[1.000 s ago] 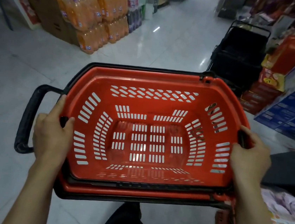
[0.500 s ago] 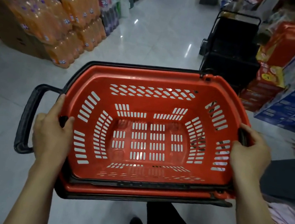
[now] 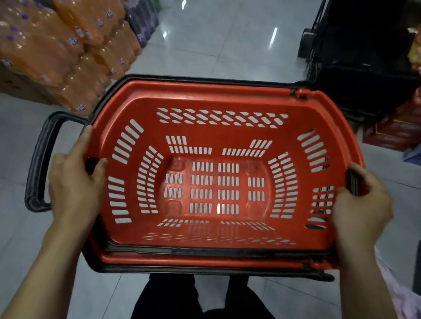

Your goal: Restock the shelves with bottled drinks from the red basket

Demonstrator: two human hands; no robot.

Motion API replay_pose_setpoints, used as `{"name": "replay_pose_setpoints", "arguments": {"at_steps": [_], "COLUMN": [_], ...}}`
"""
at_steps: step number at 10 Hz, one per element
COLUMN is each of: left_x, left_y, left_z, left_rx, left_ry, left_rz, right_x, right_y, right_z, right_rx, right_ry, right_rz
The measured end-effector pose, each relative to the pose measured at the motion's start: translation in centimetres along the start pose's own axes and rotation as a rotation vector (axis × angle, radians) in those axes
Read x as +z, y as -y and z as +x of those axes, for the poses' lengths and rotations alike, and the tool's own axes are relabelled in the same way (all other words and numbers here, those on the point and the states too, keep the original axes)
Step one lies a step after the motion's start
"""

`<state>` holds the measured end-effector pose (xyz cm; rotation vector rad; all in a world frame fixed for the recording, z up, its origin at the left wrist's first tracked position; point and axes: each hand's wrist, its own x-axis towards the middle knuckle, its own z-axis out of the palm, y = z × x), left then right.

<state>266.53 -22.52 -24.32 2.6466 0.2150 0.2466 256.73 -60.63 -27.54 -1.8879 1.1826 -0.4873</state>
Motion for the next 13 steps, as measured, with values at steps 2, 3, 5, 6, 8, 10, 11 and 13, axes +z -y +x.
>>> {"name": "replay_pose_setpoints", "arguments": {"at_steps": [2,3,5,6,8,10,11,13], "left_x": [7.6,13.5,27.3,35.4,49.4,56.7,58.2,54.9], "left_y": [2.6,4.2,9.4,13.7,22.8,31.1,34.1,29.8], "left_z": [11.8,16.6,20.6,20.8,18.6,15.4,15.4,14.8], "left_rx": [0.081,0.115,0.154,0.198,0.198,0.224,0.172,0.076], "left_ry": [0.093,0.203,0.363,0.440,0.463,0.470,0.458,0.476], "left_rz": [-0.034,-0.039,-0.052,-0.070,-0.107,-0.146,-0.078,0.124], "right_x": [9.7,14.5,24.0,29.0,38.1,43.3,44.5,43.5], "right_y": [0.3,-1.8,-11.1,-17.4,-30.7,-40.3,-42.6,-38.7], "right_z": [2.3,2.7,3.5,4.4,5.6,5.2,4.9,4.5], "right_rx": [-0.008,0.012,0.090,0.147,0.149,0.100,0.084,0.073], "right_ry": [-0.074,-0.154,-0.162,-0.165,-0.089,0.024,0.019,0.003], "right_rz": [-0.003,-0.059,-0.173,-0.259,-0.297,-0.335,-0.352,-0.381]}}
